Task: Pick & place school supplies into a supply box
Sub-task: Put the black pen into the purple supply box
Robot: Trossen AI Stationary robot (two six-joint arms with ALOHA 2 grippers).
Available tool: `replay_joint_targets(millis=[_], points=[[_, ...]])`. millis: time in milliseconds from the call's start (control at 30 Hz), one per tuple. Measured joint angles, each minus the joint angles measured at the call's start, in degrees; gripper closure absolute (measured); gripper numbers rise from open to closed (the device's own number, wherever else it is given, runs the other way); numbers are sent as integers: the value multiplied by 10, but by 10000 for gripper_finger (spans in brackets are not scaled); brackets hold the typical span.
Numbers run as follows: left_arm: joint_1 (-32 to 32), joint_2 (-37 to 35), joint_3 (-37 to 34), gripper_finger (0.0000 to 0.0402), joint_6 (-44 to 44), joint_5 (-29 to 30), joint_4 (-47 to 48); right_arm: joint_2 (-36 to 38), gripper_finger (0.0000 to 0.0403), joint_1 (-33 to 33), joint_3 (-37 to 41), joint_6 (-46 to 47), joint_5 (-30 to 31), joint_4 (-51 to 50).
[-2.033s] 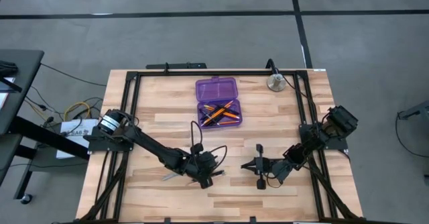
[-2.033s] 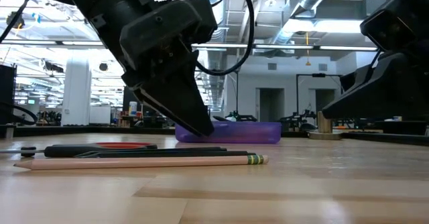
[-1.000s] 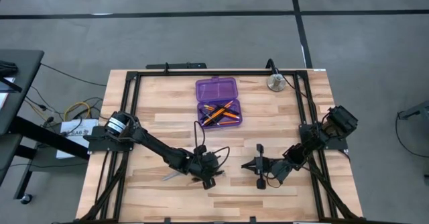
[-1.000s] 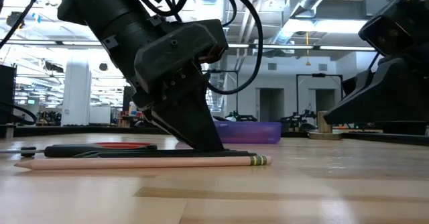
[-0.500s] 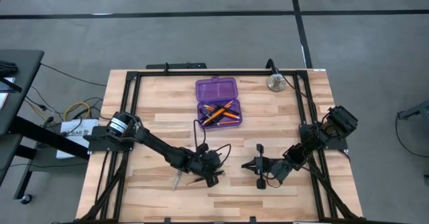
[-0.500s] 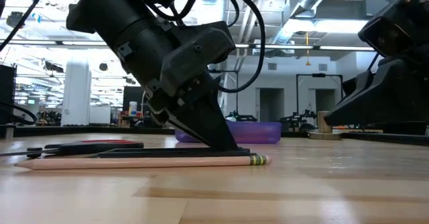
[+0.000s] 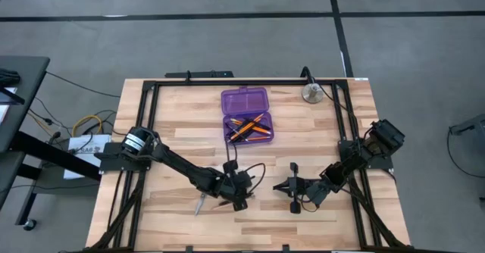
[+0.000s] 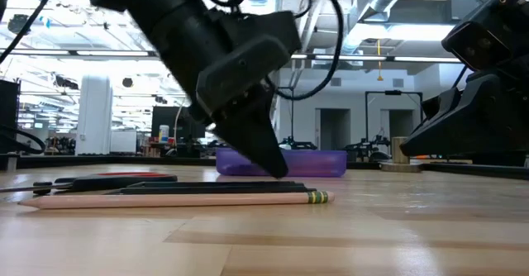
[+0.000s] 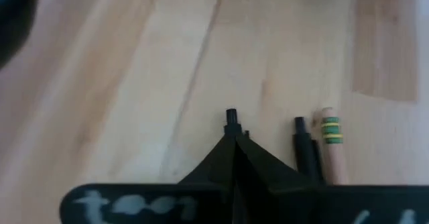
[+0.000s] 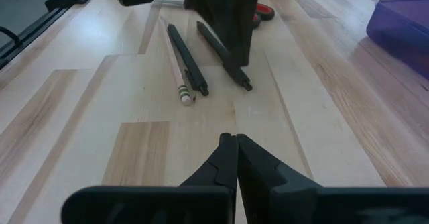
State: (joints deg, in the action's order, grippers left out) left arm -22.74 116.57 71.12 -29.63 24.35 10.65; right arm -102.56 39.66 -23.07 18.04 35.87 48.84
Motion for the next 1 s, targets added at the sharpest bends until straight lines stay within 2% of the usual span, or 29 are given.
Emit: replay_joint_targets(millis=[200,467,700,833,1000], points=[[0,0,59,398,48,23,62,0,402,0,0,0,0,0],[0,-1,75,400,65,23,73,0,402,1,0,1,-15,0],[3,-1,75,400,66,-32,94,0,402,1,0,11,-15,0],[4,-1,75,380,66,-50,94,0,402,1,0,11,-15,0],[4,-1,75,329,65,-45,94,0,402,1,0,11,-15,0]])
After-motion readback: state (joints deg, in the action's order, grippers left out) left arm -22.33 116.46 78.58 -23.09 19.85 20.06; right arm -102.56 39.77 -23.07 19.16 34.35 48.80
